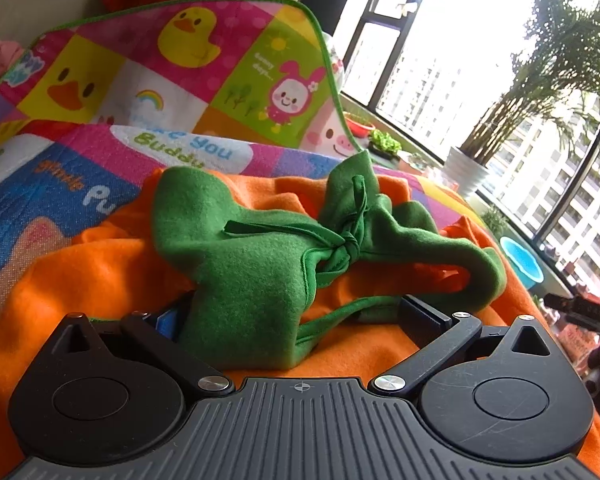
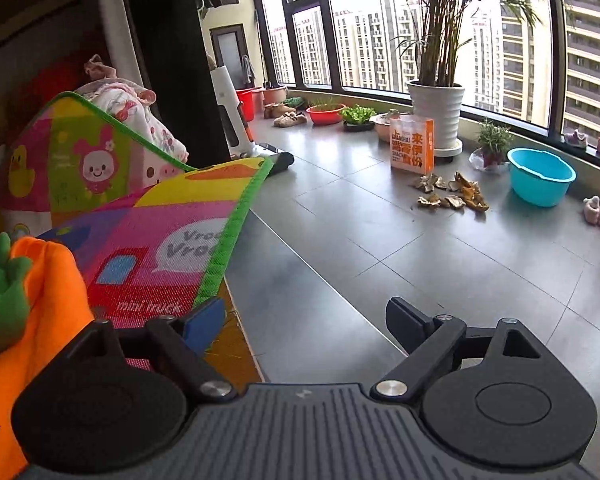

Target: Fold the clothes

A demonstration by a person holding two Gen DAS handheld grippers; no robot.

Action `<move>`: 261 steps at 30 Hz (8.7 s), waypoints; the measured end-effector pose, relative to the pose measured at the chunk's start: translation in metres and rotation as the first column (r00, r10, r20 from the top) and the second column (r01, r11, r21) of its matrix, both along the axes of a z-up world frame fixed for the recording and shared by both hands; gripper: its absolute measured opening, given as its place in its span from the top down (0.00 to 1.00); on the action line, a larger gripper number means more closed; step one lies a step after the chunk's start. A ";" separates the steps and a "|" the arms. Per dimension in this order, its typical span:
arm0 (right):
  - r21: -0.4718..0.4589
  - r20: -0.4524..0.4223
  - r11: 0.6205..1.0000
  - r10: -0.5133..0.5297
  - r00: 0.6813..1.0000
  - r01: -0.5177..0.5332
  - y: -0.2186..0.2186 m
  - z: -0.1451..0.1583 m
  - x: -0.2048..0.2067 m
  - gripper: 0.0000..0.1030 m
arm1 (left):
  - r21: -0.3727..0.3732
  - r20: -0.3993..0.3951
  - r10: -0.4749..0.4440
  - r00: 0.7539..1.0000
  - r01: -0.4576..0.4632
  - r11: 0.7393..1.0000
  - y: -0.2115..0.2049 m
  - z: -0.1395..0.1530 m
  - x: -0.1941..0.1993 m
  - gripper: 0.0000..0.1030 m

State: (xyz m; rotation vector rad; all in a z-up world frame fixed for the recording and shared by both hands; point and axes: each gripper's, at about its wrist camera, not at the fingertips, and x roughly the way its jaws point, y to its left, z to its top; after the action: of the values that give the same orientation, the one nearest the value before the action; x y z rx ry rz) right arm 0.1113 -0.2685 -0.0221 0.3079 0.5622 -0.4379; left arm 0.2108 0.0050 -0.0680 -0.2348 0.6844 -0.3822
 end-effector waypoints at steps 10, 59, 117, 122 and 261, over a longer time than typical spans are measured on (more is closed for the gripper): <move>0.000 0.037 1.000 -0.028 0.999 0.028 0.019 0.002 -0.032 0.14 | -0.060 -0.009 0.004 1.000 -0.004 0.998 0.016 0.000 -0.001 0.00; 0.307 0.140 0.674 0.666 0.732 -0.672 0.140 0.062 0.173 0.91 | 0.027 0.036 0.057 0.998 -0.058 0.998 0.029 0.079 0.021 0.00; 0.375 -0.036 0.570 0.796 0.604 -0.731 0.166 0.036 0.062 0.96 | 0.183 -0.011 0.076 0.997 -0.073 0.980 0.009 0.055 0.028 0.00; 0.191 -0.019 0.602 0.792 0.611 -0.775 0.150 0.081 0.041 0.93 | 0.251 -0.085 0.066 0.994 -0.042 0.967 0.008 0.022 0.016 0.00; -0.011 -0.381 0.350 0.865 0.327 -0.937 0.198 0.061 0.101 0.66 | 0.289 -0.208 -0.399 0.893 0.446 0.847 -0.002 0.024 0.055 0.24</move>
State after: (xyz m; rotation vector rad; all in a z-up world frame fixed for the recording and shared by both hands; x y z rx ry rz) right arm 0.2120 -0.0705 0.0386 -0.3630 0.8988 0.6125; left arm 0.2661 0.0029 -0.0444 0.2201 0.9314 -0.6712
